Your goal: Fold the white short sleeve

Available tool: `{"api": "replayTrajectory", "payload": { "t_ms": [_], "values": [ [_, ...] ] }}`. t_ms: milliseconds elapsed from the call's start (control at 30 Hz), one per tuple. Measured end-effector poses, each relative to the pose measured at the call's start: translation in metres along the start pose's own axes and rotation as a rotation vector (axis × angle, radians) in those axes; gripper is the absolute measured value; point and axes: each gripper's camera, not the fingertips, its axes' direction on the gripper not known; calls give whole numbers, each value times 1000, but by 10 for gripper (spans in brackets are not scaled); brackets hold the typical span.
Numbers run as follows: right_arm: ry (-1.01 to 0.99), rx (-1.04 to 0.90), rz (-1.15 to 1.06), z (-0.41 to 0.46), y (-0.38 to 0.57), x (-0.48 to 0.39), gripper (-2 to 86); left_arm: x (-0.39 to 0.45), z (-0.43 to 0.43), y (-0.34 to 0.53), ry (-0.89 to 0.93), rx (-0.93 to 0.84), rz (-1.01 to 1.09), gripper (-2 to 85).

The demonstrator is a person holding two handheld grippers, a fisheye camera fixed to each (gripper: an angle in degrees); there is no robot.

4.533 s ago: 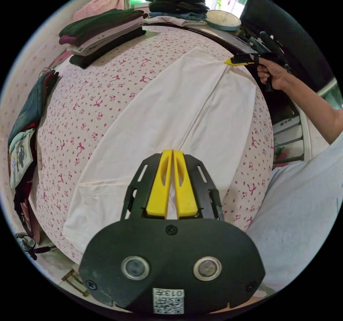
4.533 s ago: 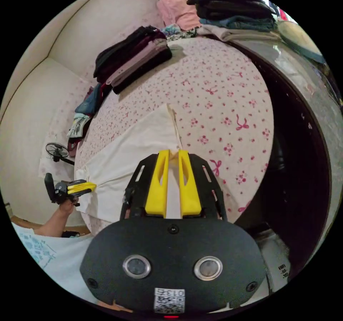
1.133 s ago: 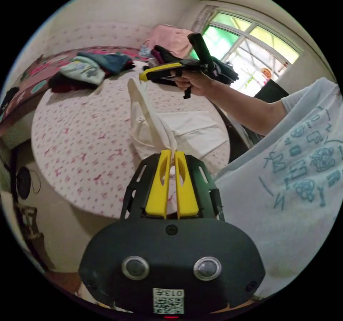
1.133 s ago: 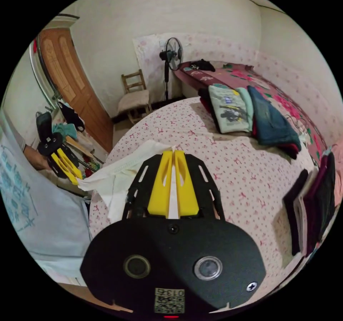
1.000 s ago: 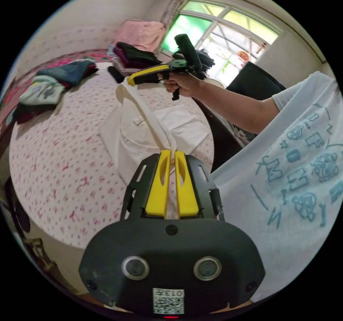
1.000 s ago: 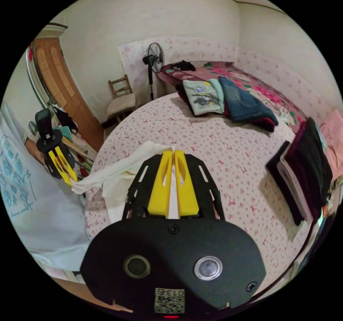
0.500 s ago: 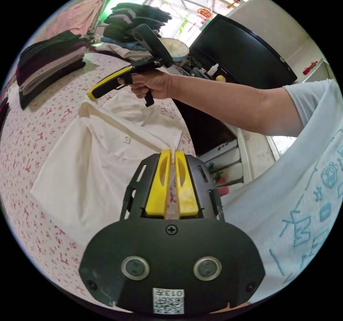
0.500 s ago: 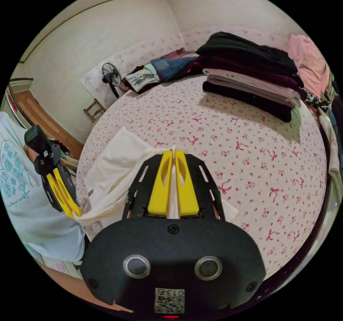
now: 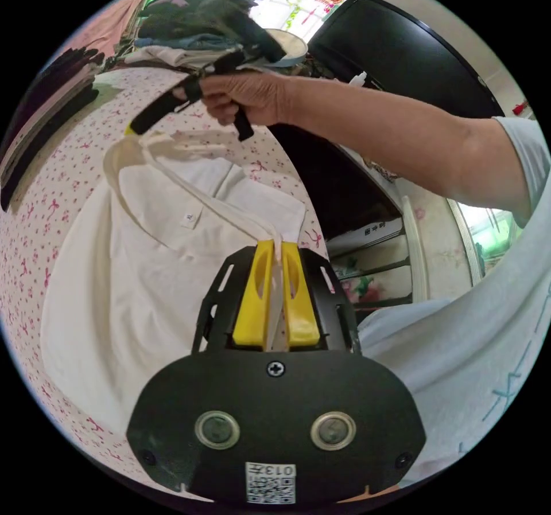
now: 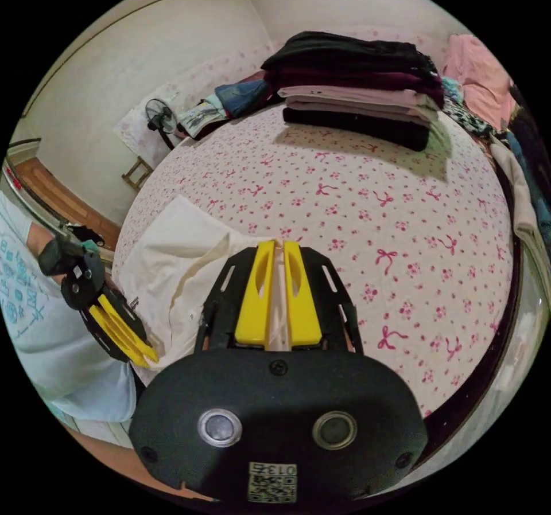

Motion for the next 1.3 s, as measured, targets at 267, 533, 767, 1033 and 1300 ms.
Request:
{"api": "replayTrajectory", "payload": {
  "t_ms": [267,533,767,1033,1300],
  "values": [
    [72,77,165,-38,53,5,86,36,14,-21,113,-6,85,108],
    [16,-5,199,10,57,-14,45,23,-10,9,-145,27,-128,86],
    [88,-24,302,7,85,8,47,-6,-17,54,-260,-6,-352,80],
    [77,60,314,-37,148,-18,64,20,-18,77,-319,1,-367,75],
    [25,-141,242,7,210,-104,79,47,-9,103,-384,-18,-396,71]
  ]
}}
